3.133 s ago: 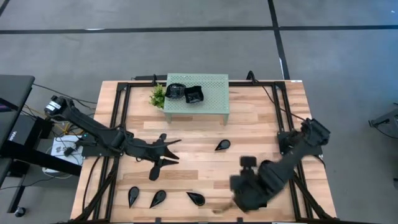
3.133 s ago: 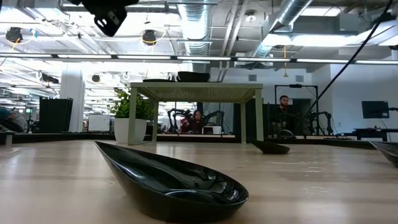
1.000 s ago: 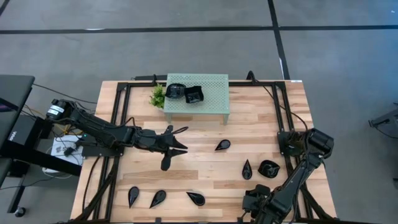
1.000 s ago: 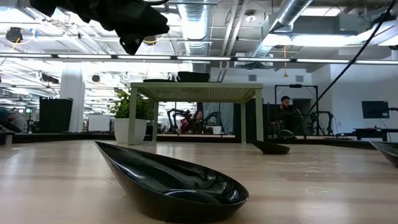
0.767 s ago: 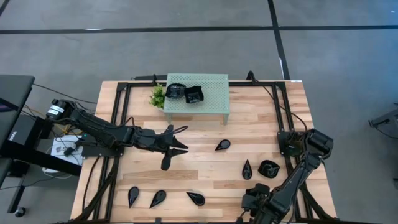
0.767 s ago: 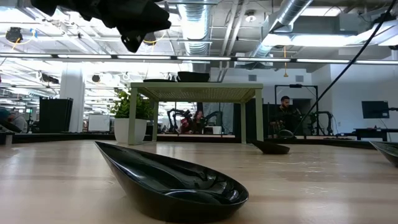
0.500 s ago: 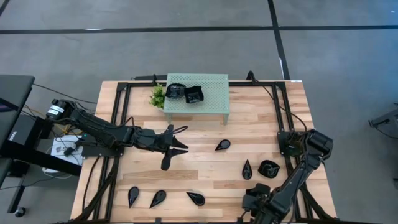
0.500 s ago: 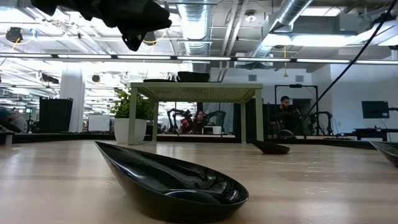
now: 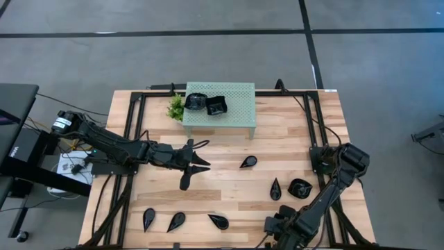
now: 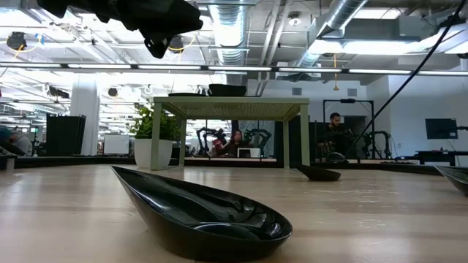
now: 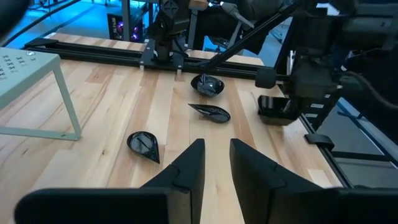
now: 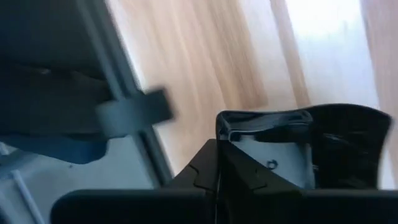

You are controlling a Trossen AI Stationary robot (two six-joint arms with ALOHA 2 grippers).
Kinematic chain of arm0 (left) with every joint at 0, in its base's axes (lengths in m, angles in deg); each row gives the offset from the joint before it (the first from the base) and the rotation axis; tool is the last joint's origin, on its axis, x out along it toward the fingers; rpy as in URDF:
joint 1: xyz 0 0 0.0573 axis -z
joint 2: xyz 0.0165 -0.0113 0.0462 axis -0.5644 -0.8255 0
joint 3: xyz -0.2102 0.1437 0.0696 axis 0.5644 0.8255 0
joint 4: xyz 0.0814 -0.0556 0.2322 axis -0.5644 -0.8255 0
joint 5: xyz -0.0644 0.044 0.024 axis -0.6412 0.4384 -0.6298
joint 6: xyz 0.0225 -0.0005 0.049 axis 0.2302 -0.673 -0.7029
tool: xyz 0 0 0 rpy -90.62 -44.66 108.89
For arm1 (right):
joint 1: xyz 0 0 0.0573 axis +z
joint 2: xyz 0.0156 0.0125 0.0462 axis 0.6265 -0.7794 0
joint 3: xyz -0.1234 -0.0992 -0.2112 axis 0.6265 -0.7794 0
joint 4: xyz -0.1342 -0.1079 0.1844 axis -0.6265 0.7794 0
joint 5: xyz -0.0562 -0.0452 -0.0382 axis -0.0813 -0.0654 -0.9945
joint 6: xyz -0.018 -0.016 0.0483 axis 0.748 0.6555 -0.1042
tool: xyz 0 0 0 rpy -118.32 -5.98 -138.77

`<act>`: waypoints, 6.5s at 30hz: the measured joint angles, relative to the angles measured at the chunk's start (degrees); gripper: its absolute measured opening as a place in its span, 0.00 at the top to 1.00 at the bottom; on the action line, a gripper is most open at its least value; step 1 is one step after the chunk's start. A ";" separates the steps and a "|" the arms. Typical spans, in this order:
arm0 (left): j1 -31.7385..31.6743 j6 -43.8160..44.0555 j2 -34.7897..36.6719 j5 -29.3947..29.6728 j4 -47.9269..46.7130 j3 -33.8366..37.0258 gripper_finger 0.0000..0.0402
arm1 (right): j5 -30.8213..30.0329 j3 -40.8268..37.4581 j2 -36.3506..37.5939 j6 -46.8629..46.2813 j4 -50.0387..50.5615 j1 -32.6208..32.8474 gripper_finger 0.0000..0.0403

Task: Pick & Place Mini shaped plates
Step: Stack the distorted square plate on top of the other distorted square plates on the shelf, then stack the leaf-shaped plate on top of the other leaf-shaped plates on the shelf

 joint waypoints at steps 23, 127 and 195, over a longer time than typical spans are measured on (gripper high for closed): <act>12.78 -5.94 4.70 13.70 0.69 0.00 0.81 | -5.80 22.57 0.02 61.65 14.68 -24.11 0.99; 16.15 -5.57 8.26 16.98 1.97 0.13 0.81 | -1.39 36.87 -1.97 91.93 8.02 -68.09 0.99; 16.11 -10.23 8.35 16.65 3.25 0.13 0.81 | -4.74 -12.92 22.72 1.25 22.42 -7.06 0.70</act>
